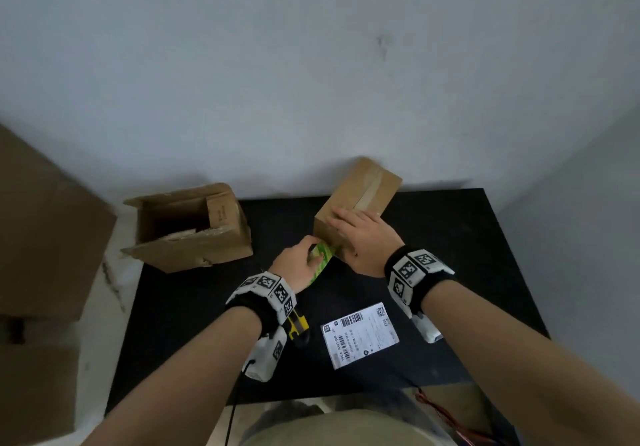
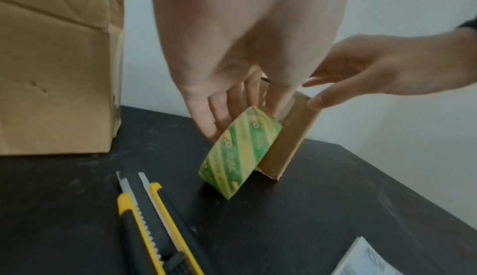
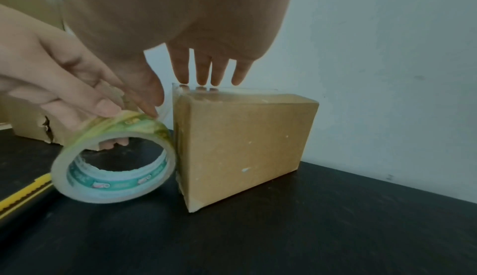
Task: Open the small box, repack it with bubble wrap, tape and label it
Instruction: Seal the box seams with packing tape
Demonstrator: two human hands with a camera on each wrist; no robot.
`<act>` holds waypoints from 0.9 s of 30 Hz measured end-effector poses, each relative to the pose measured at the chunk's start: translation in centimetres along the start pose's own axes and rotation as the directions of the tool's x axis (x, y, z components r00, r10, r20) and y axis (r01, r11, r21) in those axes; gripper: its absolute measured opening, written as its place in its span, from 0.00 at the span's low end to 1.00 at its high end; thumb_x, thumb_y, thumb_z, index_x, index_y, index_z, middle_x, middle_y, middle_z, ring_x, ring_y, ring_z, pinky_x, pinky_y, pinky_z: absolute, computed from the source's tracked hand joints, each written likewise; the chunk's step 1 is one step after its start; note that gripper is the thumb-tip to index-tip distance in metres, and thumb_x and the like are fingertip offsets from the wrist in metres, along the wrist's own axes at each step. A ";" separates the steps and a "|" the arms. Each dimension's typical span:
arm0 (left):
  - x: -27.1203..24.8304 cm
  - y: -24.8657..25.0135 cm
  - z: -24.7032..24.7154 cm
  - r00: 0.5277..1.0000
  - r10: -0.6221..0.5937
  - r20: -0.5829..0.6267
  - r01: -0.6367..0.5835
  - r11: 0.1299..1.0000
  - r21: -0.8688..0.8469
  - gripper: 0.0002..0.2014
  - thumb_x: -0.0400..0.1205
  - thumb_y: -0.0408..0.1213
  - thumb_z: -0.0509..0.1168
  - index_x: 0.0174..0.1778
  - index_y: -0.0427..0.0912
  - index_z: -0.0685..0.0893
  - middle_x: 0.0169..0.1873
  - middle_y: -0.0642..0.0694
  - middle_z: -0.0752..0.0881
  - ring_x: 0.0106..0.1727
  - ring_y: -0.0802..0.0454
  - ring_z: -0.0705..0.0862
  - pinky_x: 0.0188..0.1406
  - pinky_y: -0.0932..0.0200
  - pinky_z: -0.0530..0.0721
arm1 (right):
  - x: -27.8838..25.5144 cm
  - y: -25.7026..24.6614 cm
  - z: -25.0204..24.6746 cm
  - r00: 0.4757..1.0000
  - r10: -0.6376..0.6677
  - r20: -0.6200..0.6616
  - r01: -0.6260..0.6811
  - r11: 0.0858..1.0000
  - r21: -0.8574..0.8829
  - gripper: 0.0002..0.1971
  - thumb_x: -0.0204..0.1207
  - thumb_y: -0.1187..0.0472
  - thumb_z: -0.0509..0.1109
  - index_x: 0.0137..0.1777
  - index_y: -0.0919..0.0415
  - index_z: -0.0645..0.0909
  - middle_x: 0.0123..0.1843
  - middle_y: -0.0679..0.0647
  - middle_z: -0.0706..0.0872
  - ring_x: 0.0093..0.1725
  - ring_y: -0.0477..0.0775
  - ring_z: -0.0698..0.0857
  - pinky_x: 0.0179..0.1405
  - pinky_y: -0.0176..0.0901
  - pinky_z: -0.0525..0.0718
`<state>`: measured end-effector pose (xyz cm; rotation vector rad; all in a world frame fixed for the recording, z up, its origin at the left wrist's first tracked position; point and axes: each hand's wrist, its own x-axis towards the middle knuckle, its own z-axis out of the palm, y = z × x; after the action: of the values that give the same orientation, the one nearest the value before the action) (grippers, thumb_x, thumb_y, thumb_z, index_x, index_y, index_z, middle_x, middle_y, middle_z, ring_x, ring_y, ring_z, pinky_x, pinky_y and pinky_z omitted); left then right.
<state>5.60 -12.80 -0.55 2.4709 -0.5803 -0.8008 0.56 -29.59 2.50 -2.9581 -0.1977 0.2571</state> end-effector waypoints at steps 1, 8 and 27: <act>-0.2 -0.1 -0.3 1.000 0.021 0.008 -0.022 0.998 0.060 0.19 0.85 0.43 0.57 0.73 0.50 0.68 0.61 0.43 0.82 0.60 0.44 0.82 0.58 0.48 0.81 | -0.2 -0.5 -0.1 1.000 0.017 -0.021 -0.016 1.000 0.007 0.32 0.76 0.57 0.64 0.81 0.54 0.60 0.82 0.54 0.61 0.80 0.55 0.62 0.80 0.49 0.54; -3.5 -2.8 -2.0 0.983 0.184 -0.003 -0.163 0.877 0.451 0.14 0.83 0.38 0.56 0.65 0.45 0.73 0.60 0.44 0.77 0.62 0.44 0.77 0.51 0.48 0.80 | -2.3 -5.6 1.2 0.985 0.129 -0.117 -0.124 0.991 0.048 0.21 0.79 0.59 0.62 0.72 0.59 0.73 0.75 0.56 0.73 0.73 0.57 0.73 0.73 0.50 0.68; -10.7 -13.6 1.5 0.967 0.229 0.114 -0.255 0.825 0.504 0.13 0.85 0.43 0.55 0.64 0.46 0.74 0.58 0.46 0.79 0.59 0.48 0.78 0.54 0.52 0.81 | -4.2 -16.5 11.0 0.942 0.316 0.112 -0.331 0.929 0.164 0.17 0.82 0.58 0.59 0.68 0.61 0.75 0.68 0.57 0.76 0.64 0.57 0.77 0.63 0.49 0.77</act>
<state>0.07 3.11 -4.60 2.7668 -1.2439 -0.6647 -7.44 -12.40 -4.65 -2.7859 0.2939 0.4177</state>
